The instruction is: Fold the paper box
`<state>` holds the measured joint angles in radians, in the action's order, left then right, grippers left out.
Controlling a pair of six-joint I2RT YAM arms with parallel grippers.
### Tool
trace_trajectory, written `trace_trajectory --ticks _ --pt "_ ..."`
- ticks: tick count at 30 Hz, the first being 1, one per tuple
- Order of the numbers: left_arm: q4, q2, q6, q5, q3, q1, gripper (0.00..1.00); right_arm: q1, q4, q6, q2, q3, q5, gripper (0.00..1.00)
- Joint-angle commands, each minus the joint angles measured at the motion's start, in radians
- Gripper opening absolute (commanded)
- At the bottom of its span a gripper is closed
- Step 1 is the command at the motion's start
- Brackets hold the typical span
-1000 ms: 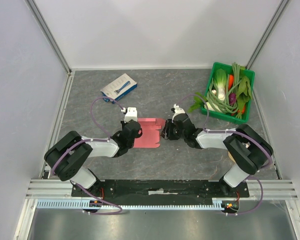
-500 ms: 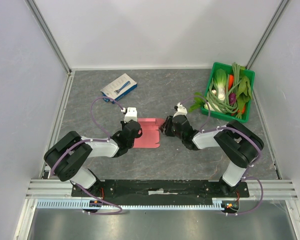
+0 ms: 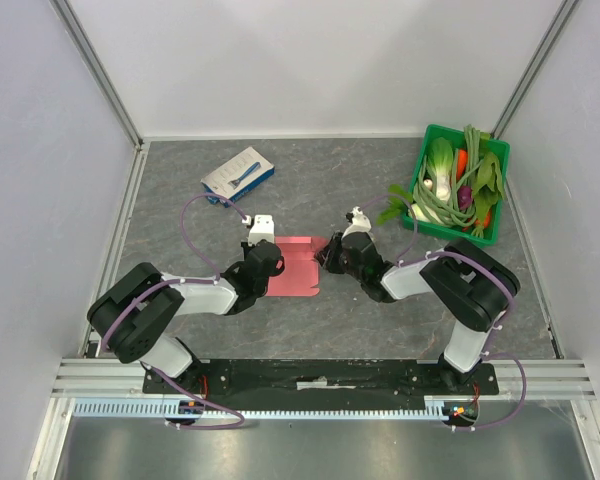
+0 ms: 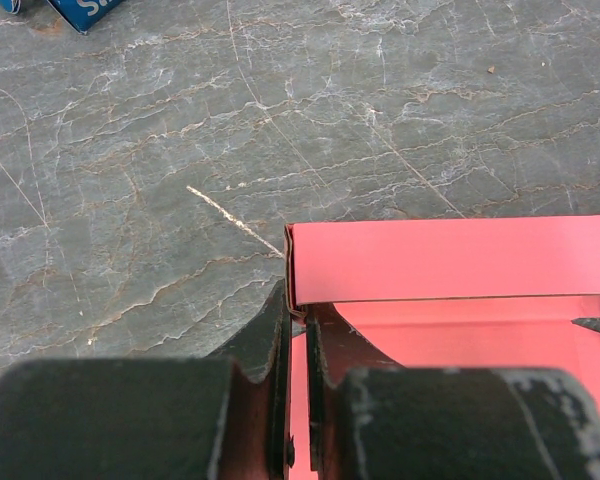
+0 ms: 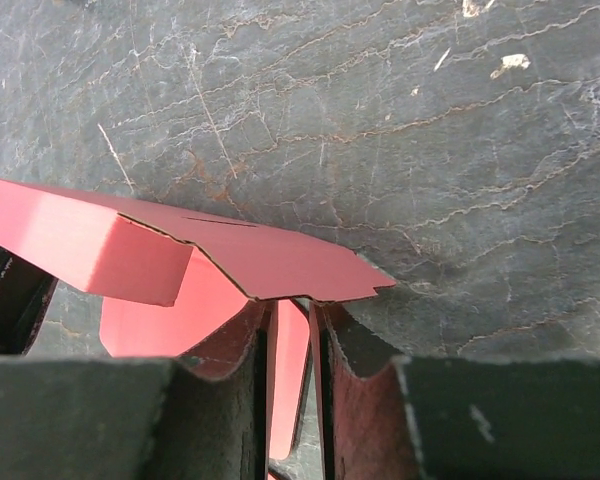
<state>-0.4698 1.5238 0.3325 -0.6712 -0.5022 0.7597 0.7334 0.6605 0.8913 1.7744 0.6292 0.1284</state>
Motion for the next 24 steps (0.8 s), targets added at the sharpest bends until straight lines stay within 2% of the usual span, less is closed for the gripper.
trace_trajectory --ticks 1,3,8,20,24 --pt "0.003 -0.016 0.027 -0.011 -0.009 0.004 0.02 0.021 0.022 -0.011 -0.003 0.03 0.046 0.25" --pt "0.003 -0.017 0.028 -0.011 -0.009 0.004 0.02 0.038 -0.09 -0.014 -0.027 0.047 0.108 0.3" --pt "0.002 -0.016 0.028 -0.011 -0.007 0.004 0.02 0.041 -0.117 -0.012 -0.026 0.029 0.149 0.35" --pt "0.002 -0.017 0.02 -0.013 -0.007 0.006 0.02 0.037 -0.141 -0.019 -0.027 0.038 0.181 0.43" --pt "0.002 -0.019 0.025 -0.013 -0.006 0.006 0.02 0.037 -0.102 -0.035 0.008 0.052 0.125 0.43"
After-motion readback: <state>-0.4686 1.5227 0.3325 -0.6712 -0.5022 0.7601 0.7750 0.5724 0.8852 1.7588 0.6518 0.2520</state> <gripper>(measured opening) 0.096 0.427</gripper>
